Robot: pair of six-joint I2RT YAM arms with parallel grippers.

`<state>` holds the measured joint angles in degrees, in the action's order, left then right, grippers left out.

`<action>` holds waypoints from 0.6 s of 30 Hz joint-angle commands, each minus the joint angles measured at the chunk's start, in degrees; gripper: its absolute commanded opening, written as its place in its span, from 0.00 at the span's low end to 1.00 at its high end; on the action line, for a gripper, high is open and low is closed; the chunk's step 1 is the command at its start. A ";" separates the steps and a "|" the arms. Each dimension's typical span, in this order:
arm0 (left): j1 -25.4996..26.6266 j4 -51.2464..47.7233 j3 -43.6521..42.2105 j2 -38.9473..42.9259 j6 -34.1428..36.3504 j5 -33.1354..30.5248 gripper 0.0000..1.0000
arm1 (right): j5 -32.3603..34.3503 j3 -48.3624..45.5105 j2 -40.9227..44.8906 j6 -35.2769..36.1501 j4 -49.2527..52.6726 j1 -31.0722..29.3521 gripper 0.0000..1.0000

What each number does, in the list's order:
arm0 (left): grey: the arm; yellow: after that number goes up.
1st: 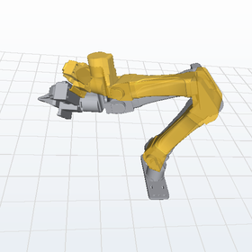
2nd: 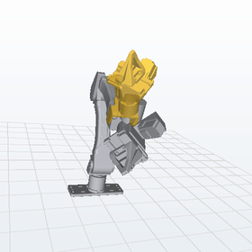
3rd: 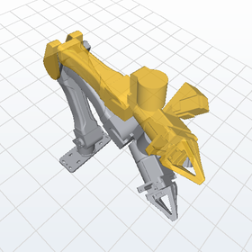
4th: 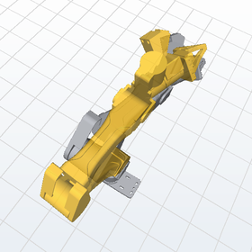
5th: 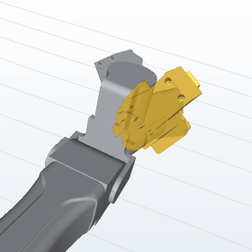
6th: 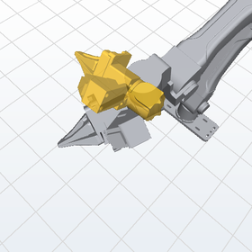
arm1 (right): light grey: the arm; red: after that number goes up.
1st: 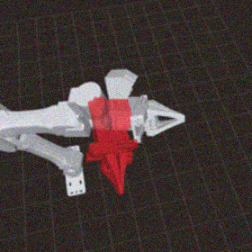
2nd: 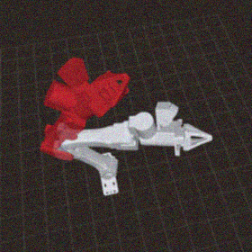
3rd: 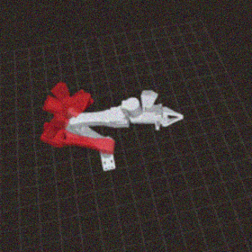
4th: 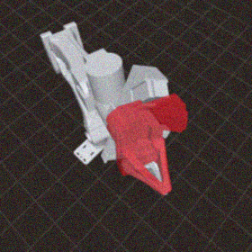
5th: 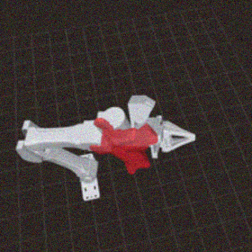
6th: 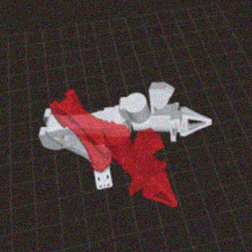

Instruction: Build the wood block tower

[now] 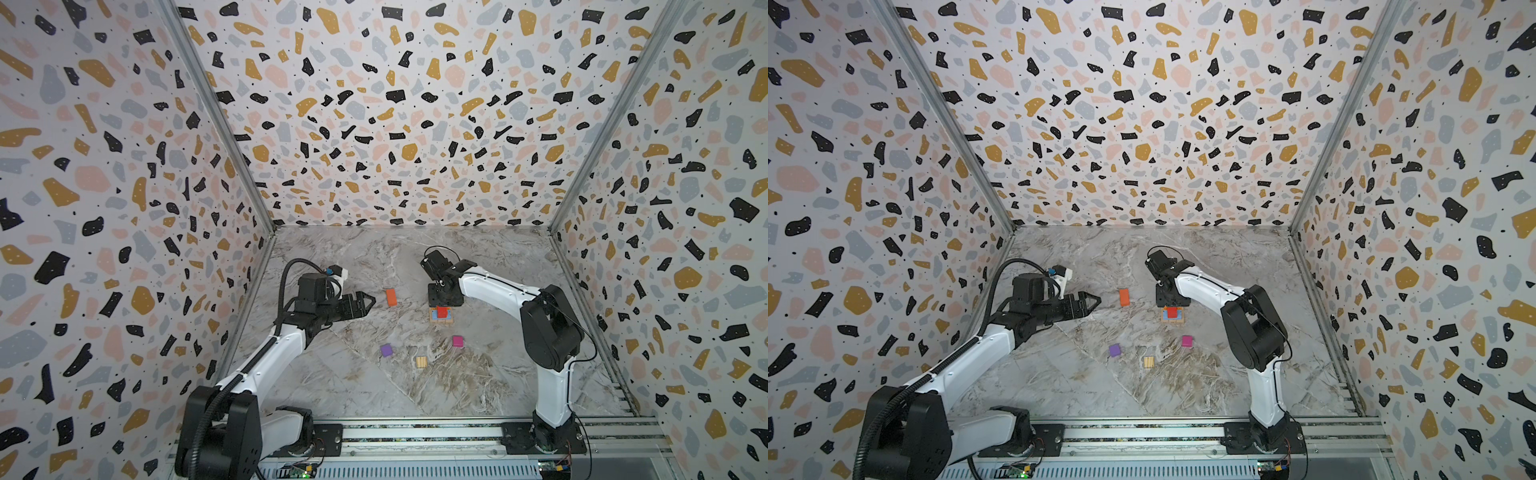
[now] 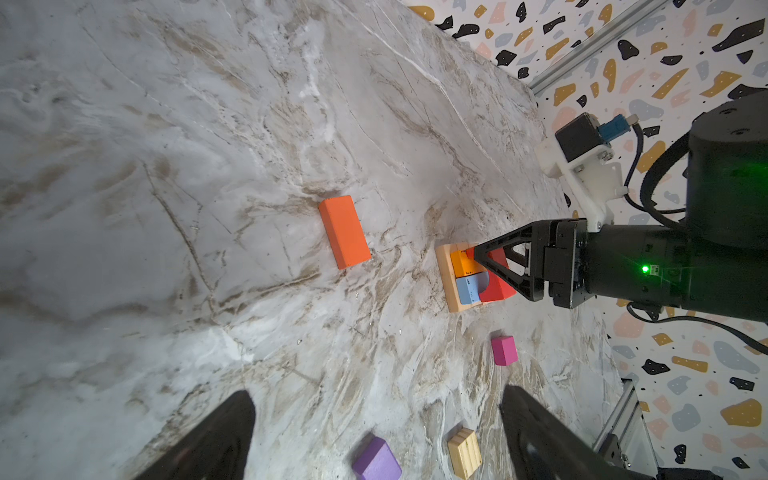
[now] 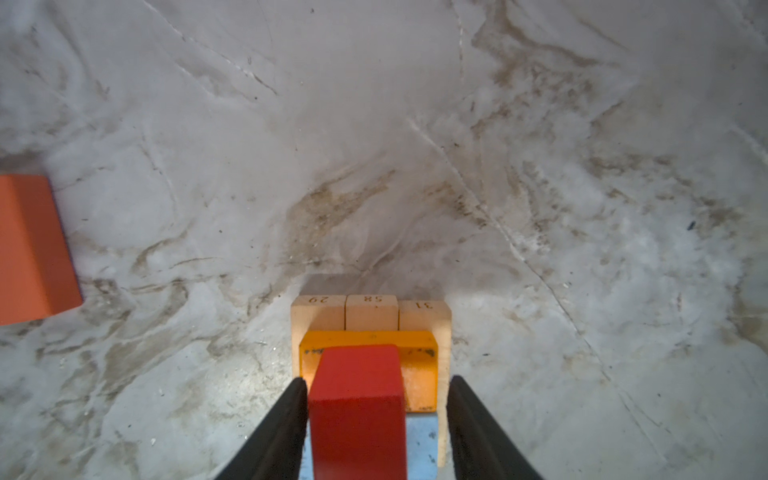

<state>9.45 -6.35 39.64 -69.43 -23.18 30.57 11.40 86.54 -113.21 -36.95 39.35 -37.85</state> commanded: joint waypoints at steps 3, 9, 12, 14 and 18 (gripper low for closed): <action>0.14 1.12 0.27 0.79 0.38 0.57 0.94 | 1.48 1.99 -0.49 -0.14 1.21 0.31 0.56; 0.21 1.16 0.20 0.83 0.37 0.59 0.94 | 1.76 1.89 -0.71 -0.40 1.31 0.31 0.56; 0.19 1.15 0.18 0.81 0.42 0.55 0.94 | 1.80 1.89 -0.65 -0.47 1.34 0.34 0.55; 0.21 1.16 0.25 0.80 0.41 0.55 0.94 | 1.93 1.88 -0.57 -0.49 1.34 0.36 0.55; 0.18 1.14 0.26 0.85 0.42 0.55 0.94 | 1.96 1.79 -0.64 -0.52 1.30 0.42 0.55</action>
<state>9.45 -6.35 39.64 -69.43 -23.18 30.57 12.34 86.54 -113.69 -37.01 39.35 -37.71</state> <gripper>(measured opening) 0.936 0.552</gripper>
